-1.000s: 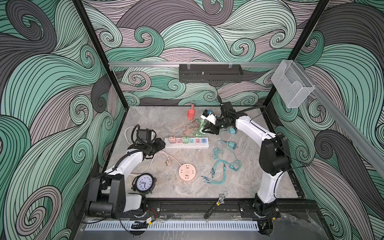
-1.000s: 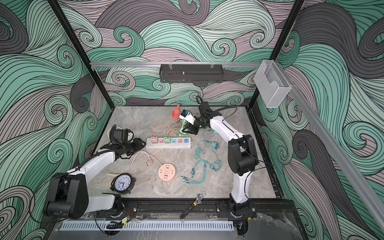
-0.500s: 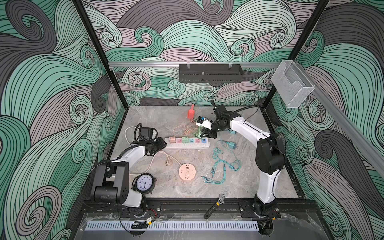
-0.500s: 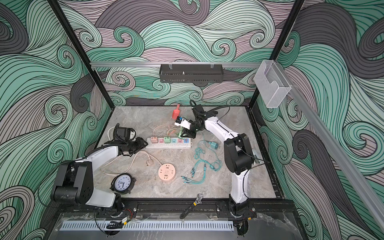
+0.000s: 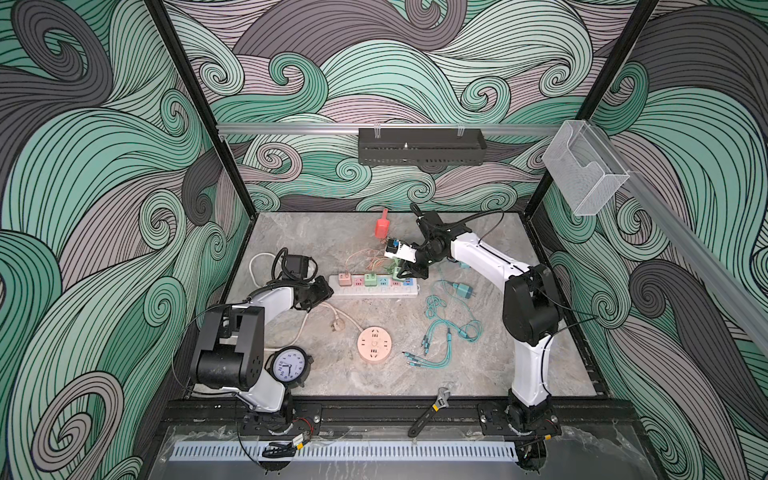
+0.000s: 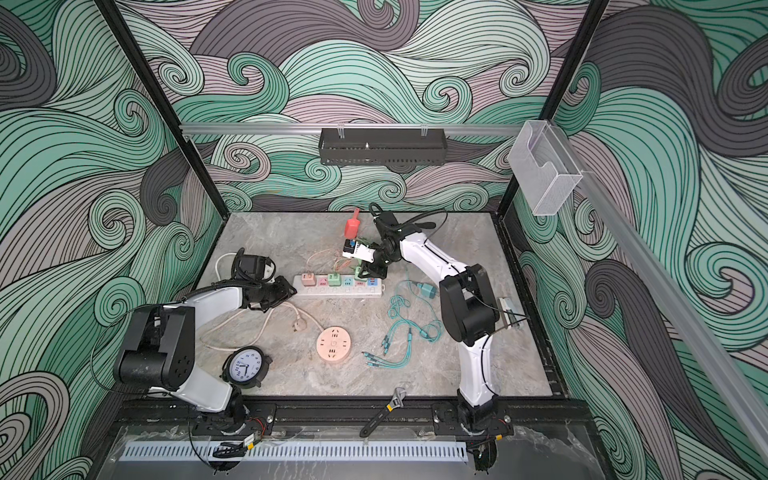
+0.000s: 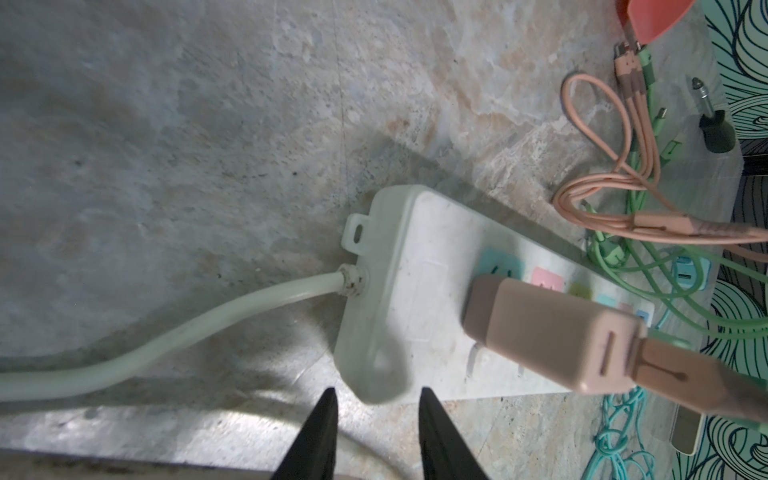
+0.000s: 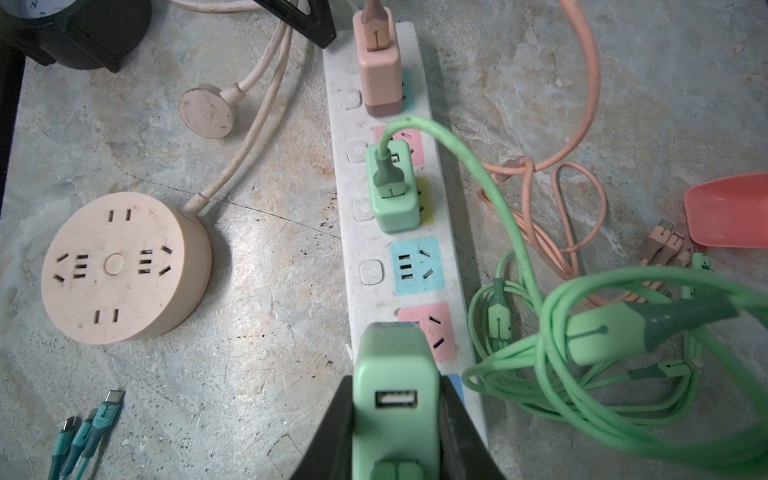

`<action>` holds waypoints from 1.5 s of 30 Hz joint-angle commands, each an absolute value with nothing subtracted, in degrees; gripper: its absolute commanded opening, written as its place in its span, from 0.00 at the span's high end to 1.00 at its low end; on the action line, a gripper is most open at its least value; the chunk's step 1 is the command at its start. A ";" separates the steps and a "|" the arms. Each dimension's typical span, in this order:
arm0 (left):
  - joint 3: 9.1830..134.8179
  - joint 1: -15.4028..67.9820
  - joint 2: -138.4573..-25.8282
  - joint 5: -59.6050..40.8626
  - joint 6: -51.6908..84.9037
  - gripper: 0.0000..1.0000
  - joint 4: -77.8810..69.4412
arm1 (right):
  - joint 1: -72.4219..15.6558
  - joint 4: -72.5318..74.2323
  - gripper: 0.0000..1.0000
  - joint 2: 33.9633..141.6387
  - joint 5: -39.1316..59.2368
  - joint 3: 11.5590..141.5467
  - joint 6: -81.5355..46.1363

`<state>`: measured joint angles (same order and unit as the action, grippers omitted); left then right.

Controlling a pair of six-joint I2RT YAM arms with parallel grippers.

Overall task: Insert the plug
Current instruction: 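Lower the light green charger over the empty strip socket with the right gripper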

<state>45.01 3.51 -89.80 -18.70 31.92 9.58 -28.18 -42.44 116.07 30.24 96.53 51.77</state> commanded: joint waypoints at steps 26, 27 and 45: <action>46.05 1.14 -93.18 -19.77 31.38 0.73 7.34 | -30.58 -44.35 0.76 122.84 24.31 102.35 54.74; 46.04 1.06 -93.22 -19.78 31.38 0.73 7.32 | -30.62 -44.37 0.76 123.00 24.19 102.47 54.76; 45.36 0.33 -92.58 -20.21 31.57 0.74 7.06 | -31.18 -46.29 0.75 123.99 20.40 103.38 56.87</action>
